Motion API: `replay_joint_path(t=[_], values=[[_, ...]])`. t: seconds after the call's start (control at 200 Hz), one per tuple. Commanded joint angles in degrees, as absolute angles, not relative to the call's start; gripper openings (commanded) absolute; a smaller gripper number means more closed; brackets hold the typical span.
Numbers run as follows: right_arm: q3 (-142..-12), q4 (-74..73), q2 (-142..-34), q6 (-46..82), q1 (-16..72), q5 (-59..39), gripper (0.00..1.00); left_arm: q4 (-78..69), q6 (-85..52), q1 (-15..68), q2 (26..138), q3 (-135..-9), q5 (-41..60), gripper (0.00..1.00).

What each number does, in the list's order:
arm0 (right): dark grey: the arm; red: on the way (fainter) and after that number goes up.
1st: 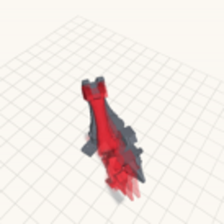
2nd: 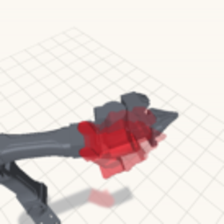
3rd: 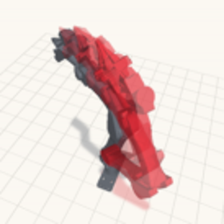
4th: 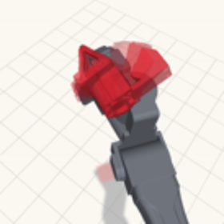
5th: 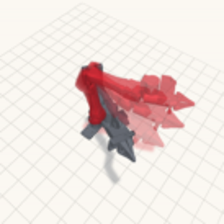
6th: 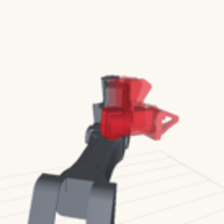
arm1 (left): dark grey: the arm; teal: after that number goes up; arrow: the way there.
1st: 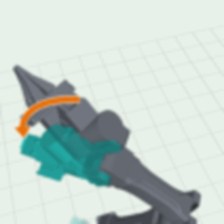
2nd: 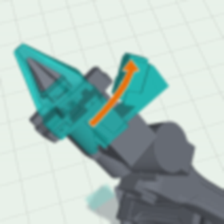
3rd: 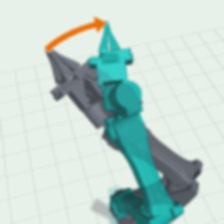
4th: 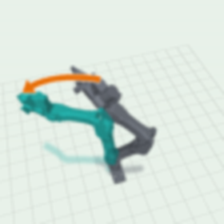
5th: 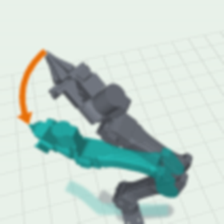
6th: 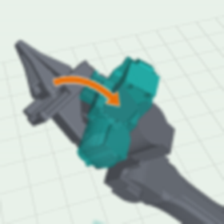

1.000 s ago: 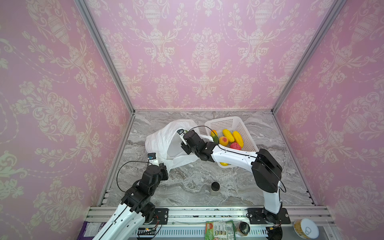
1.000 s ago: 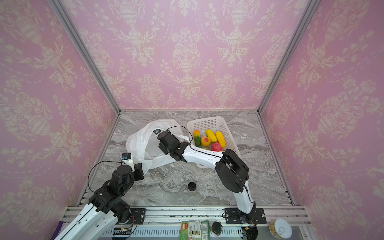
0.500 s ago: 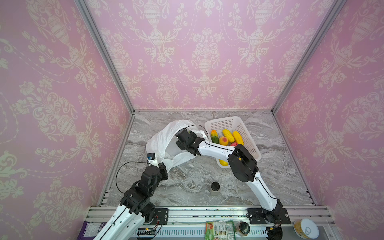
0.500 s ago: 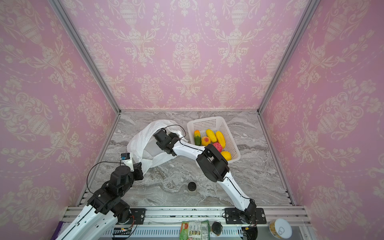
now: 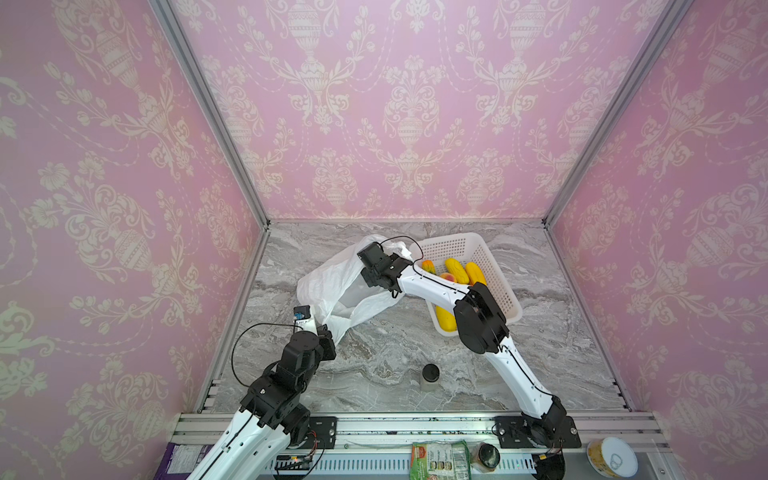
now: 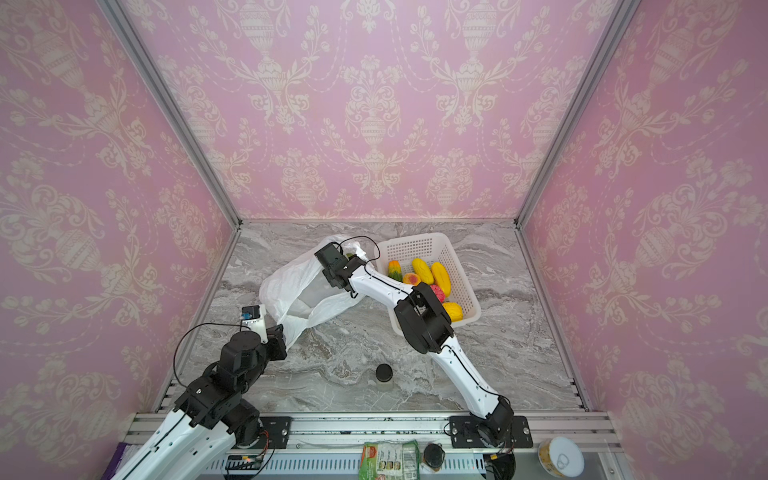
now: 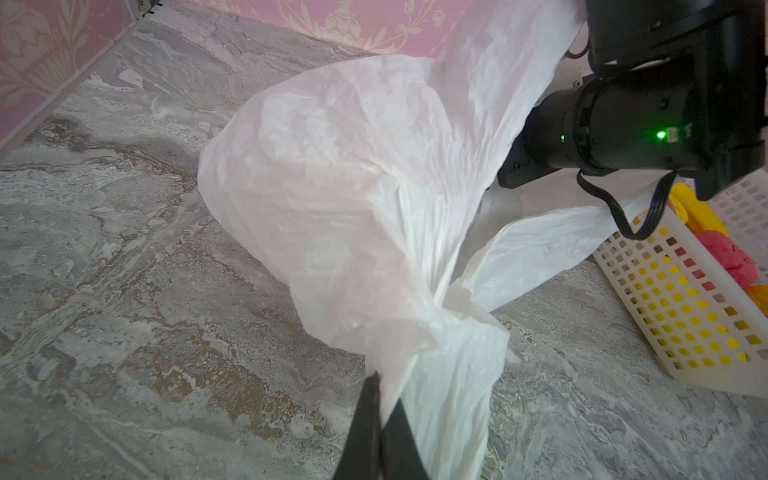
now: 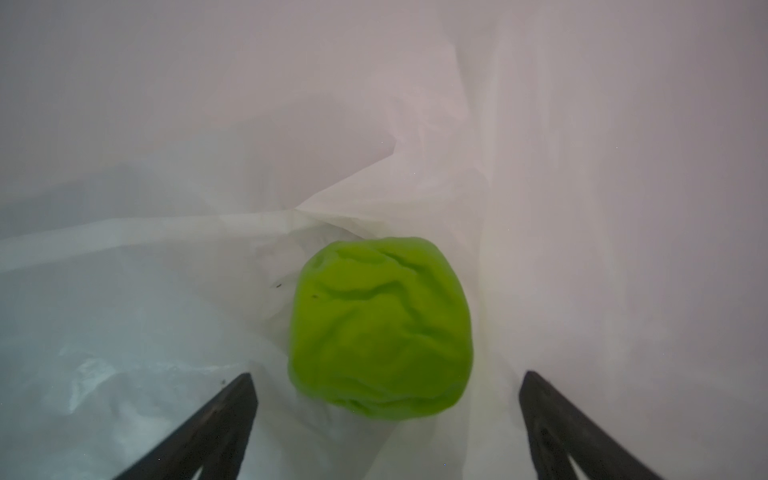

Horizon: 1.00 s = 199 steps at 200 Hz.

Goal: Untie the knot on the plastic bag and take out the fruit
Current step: 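Lower the open right gripper onto the green fruit and close it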

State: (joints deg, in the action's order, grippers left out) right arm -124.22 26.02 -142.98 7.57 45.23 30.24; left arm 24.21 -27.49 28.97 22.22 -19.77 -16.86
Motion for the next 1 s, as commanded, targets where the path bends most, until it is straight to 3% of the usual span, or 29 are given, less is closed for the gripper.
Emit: replay_joint_path(t=[0.0,0.155,0.49,0.786,0.916,0.991], values=[[-128.75,28.87,-146.57,7.30,44.92,29.16,0.99,24.34,-26.14,28.45,22.30,-19.86,-16.19,0.00],[-133.76,32.67,-149.04,7.45,44.08,27.26,0.93,24.22,-26.08,28.47,22.39,-19.82,-16.18,0.00],[-125.24,26.43,-143.90,5.23,43.65,21.70,0.54,24.20,-26.16,28.48,22.40,-19.86,-16.17,0.00],[-96.98,5.02,-123.06,4.41,46.13,13.36,0.37,23.97,-26.06,28.47,23.27,-19.97,-16.26,0.00],[-88.54,-1.63,-117.57,4.99,46.58,12.70,0.34,24.08,-26.05,28.47,23.15,-19.97,-16.13,0.00],[-89.09,-1.30,-118.52,5.51,46.45,15.42,0.38,24.08,-26.08,28.47,23.06,-19.87,-16.13,0.00]])
